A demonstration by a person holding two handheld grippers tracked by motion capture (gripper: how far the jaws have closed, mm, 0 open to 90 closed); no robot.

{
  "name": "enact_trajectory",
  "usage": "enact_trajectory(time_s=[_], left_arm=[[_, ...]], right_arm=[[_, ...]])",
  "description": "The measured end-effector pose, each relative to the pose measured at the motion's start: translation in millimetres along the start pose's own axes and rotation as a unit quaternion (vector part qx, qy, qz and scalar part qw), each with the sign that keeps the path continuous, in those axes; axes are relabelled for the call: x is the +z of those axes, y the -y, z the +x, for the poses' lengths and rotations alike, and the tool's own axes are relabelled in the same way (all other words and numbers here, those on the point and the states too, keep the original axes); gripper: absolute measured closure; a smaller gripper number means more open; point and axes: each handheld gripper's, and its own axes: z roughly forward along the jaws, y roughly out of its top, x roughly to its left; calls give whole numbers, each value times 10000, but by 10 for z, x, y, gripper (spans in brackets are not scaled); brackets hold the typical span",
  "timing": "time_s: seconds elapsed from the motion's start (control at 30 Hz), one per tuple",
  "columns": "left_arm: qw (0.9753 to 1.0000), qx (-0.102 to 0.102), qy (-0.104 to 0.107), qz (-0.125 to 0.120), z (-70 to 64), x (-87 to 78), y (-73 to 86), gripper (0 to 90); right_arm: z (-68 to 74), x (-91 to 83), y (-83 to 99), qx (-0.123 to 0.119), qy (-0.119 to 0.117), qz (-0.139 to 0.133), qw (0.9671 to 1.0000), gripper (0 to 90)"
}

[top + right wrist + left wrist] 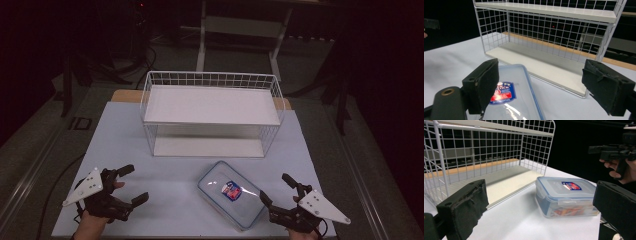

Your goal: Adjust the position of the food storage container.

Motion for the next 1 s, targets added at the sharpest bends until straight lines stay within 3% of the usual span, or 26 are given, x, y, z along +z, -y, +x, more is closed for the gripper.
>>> enact_trajectory(time_s=[0.17,0.23,0.3,0.37,0.5,0.6,0.7,0.8,0.87,0.9,1.0], left_arm=[[10000,53,57,8,-3,2,-11,0],[10000,42,63,-31,-6,0,-18,0],[10000,77,51,-37,-5,-3,-26,0],[10000,75,57,-31,-2,-1,-29,0],[9999,87,68,-34,-10,1,-30,0],[9999,106,90,-25,-17,9,-33,0],[9999,123,81,-42,-21,4,-43,0],[9999,99,41,-73,-5,-3,-47,0],[9999,66,45,-65,10,-4,-45,0],[10000,61,35,-70,13,-5,-45,0],[9999,92,32,-69,9,-5,-48,0]], right_arm=[[20,42,-39,405,-277,123,9987,111],[49,70,-66,547,-211,228,9980,113],[77,85,-92,568,-272,279,9976,113],[105,86,-101,554,-501,277,9968,115],[209,113,-90,552,-735,499,9945,132],[334,140,-47,534,-922,872,9905,163],[455,136,33,547,-1160,1158,9850,264],[577,143,139,610,-1457,1396,9775,376],[660,157,202,558,-1628,1572,9725,520],[693,169,230,519,-1697,1650,9702,528],[757,184,289,468,-1752,1848,9659,642]])
